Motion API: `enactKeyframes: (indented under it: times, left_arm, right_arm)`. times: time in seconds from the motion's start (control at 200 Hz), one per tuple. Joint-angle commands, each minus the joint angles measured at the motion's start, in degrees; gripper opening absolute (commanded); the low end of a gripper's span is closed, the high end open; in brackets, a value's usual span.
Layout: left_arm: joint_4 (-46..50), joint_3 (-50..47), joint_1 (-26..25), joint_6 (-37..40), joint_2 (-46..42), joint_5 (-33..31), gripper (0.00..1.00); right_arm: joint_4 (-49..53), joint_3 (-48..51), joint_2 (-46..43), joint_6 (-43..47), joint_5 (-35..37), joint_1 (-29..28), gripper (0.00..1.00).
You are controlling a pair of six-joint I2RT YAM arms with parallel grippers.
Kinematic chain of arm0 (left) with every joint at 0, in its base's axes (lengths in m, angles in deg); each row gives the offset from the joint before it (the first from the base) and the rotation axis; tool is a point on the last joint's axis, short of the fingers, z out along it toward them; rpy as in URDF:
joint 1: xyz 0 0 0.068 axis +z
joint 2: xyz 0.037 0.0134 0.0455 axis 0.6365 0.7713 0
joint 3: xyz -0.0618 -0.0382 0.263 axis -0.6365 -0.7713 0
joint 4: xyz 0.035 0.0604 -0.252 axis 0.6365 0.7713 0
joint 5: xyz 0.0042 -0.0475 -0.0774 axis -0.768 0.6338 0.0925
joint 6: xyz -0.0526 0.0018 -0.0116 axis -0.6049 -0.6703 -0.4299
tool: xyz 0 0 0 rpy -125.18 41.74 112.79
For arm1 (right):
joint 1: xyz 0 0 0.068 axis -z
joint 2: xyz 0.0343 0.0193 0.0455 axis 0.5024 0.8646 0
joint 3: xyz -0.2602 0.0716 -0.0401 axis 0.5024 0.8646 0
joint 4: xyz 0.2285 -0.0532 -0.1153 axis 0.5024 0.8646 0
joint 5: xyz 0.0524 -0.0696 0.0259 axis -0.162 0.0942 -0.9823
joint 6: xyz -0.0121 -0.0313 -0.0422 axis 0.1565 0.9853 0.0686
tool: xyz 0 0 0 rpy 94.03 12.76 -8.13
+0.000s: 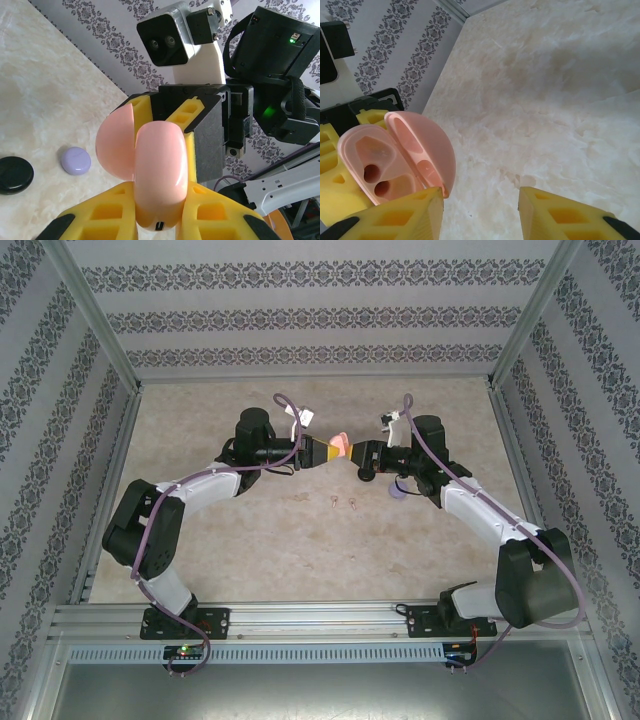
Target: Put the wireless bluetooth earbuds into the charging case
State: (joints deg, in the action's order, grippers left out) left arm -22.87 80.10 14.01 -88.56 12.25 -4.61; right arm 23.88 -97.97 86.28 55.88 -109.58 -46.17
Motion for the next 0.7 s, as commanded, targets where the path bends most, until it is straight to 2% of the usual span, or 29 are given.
enactKeyframes:
  times: [0.0, 0.61, 0.694]
  left_arm:
    - [-2.37, 1.86, -0.60, -0.11, 0.85, 1.49, 0.00]
    - [-0.85, 2.90, -1.80, 0.55, 1.97, 3.70, 0.00]
    - [-0.78, 2.89, -1.85, 0.53, 1.89, 3.89, 0.00]
  right_arm:
    - [-1.27, -1.74, -0.72, 0.12, -1.31, -0.65, 0.43]
    - [-0.32, -2.22, -0.38, 1.12, -1.56, -0.57, 0.39]
    - [-0.04, -2.26, 0.02, 1.60, -1.52, -0.38, 0.36]
